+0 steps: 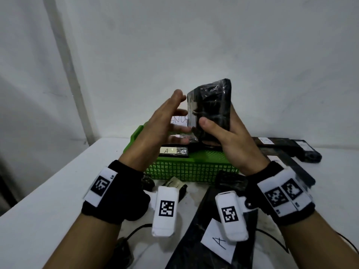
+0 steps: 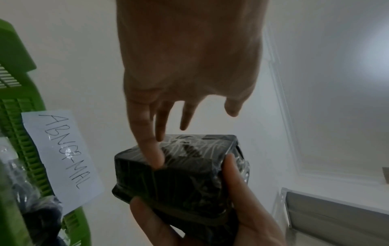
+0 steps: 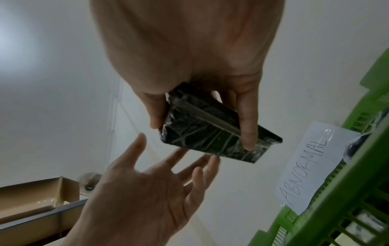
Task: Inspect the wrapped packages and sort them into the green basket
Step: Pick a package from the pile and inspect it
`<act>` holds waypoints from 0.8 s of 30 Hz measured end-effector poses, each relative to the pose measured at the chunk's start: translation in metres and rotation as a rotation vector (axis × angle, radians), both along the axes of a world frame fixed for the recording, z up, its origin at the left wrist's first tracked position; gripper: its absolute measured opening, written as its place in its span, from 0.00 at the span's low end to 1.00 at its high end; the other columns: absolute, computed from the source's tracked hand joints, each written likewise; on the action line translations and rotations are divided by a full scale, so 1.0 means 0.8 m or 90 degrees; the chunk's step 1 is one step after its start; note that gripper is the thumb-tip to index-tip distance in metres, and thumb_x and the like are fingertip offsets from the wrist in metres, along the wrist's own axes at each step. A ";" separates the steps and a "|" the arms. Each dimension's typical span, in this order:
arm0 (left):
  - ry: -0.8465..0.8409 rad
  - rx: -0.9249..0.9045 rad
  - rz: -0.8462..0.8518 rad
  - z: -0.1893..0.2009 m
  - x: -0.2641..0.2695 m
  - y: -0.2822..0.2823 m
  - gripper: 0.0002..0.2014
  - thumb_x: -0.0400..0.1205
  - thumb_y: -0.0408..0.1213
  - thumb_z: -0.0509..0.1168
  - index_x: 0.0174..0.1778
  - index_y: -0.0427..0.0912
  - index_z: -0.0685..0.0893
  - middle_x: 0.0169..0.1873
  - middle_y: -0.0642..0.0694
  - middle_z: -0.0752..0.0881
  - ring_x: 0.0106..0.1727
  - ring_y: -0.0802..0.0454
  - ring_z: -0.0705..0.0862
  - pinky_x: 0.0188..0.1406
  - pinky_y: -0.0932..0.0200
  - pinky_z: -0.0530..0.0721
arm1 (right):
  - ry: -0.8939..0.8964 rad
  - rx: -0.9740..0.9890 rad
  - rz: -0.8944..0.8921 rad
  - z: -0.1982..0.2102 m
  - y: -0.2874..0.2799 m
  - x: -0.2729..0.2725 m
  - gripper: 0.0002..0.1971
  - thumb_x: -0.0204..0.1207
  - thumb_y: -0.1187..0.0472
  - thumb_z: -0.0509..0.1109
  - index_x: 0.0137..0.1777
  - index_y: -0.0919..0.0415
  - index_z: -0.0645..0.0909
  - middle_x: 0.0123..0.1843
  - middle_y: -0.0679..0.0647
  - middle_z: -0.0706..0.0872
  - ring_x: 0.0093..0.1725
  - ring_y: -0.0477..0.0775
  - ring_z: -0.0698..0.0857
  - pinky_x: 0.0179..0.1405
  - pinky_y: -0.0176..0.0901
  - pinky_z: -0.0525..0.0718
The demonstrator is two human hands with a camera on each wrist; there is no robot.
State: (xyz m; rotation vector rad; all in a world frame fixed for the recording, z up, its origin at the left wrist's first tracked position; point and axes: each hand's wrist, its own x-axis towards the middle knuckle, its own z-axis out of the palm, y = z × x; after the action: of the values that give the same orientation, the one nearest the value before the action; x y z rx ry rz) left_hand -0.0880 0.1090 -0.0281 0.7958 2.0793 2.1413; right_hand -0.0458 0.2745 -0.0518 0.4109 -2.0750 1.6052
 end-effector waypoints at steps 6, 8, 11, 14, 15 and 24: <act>-0.071 0.001 -0.030 -0.005 -0.011 -0.007 0.30 0.77 0.69 0.64 0.71 0.59 0.79 0.69 0.42 0.82 0.51 0.37 0.93 0.55 0.39 0.90 | 0.028 0.076 0.074 -0.005 0.004 -0.004 0.43 0.76 0.48 0.75 0.88 0.46 0.57 0.79 0.45 0.79 0.76 0.43 0.79 0.72 0.46 0.82; -0.078 0.012 -0.061 -0.008 -0.013 -0.008 0.29 0.76 0.62 0.68 0.73 0.61 0.76 0.70 0.43 0.80 0.54 0.36 0.91 0.58 0.33 0.88 | -0.002 -0.021 0.115 0.003 0.009 0.002 0.39 0.70 0.36 0.76 0.80 0.45 0.71 0.72 0.39 0.84 0.73 0.42 0.82 0.66 0.45 0.84; -0.006 -0.005 -0.076 -0.015 -0.013 -0.002 0.30 0.79 0.50 0.71 0.77 0.66 0.69 0.71 0.50 0.80 0.61 0.46 0.89 0.56 0.39 0.90 | -0.063 -0.138 0.127 0.013 0.014 0.005 0.25 0.67 0.30 0.72 0.58 0.44 0.84 0.67 0.38 0.87 0.72 0.44 0.82 0.68 0.59 0.82; 0.101 -0.063 -0.075 -0.023 -0.013 0.006 0.36 0.76 0.48 0.75 0.77 0.69 0.67 0.78 0.50 0.70 0.67 0.46 0.85 0.57 0.42 0.90 | -0.071 -0.174 0.059 0.010 0.013 -0.001 0.21 0.71 0.42 0.73 0.60 0.49 0.76 0.72 0.49 0.83 0.66 0.47 0.86 0.58 0.62 0.87; 0.128 -0.082 -0.074 -0.026 -0.014 0.007 0.37 0.74 0.50 0.76 0.77 0.70 0.67 0.79 0.50 0.68 0.69 0.46 0.83 0.59 0.42 0.89 | -0.066 -0.178 0.029 0.008 0.011 -0.004 0.25 0.70 0.45 0.75 0.65 0.49 0.74 0.74 0.52 0.81 0.66 0.49 0.87 0.57 0.59 0.89; 0.220 -0.079 -0.085 -0.022 -0.007 0.005 0.32 0.81 0.43 0.72 0.79 0.62 0.66 0.77 0.55 0.72 0.74 0.50 0.79 0.63 0.41 0.87 | 0.087 -0.050 -0.070 0.009 0.008 0.006 0.36 0.74 0.66 0.75 0.80 0.49 0.66 0.67 0.52 0.88 0.65 0.52 0.89 0.65 0.54 0.88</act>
State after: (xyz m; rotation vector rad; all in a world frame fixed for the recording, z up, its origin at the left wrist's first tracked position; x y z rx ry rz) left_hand -0.0934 0.1131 -0.0455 1.3256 2.2082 1.8951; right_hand -0.0408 0.2809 -0.0447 0.3627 -1.8929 1.5446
